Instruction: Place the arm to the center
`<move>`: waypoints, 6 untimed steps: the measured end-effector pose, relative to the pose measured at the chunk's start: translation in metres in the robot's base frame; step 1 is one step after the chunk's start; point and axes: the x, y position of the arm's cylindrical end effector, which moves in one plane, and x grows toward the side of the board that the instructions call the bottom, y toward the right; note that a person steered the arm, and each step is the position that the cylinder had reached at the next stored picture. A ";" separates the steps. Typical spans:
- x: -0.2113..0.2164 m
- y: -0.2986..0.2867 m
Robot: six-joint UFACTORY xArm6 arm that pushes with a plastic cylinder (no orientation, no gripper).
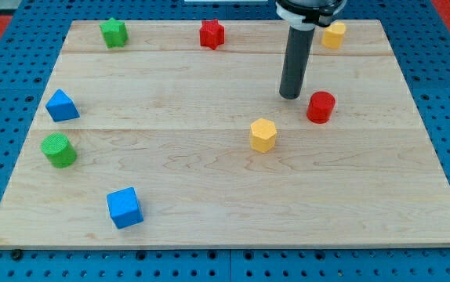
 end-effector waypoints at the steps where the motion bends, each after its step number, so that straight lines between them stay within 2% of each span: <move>1: 0.019 0.015; 3: 0.032 0.047; 6: 0.033 -0.060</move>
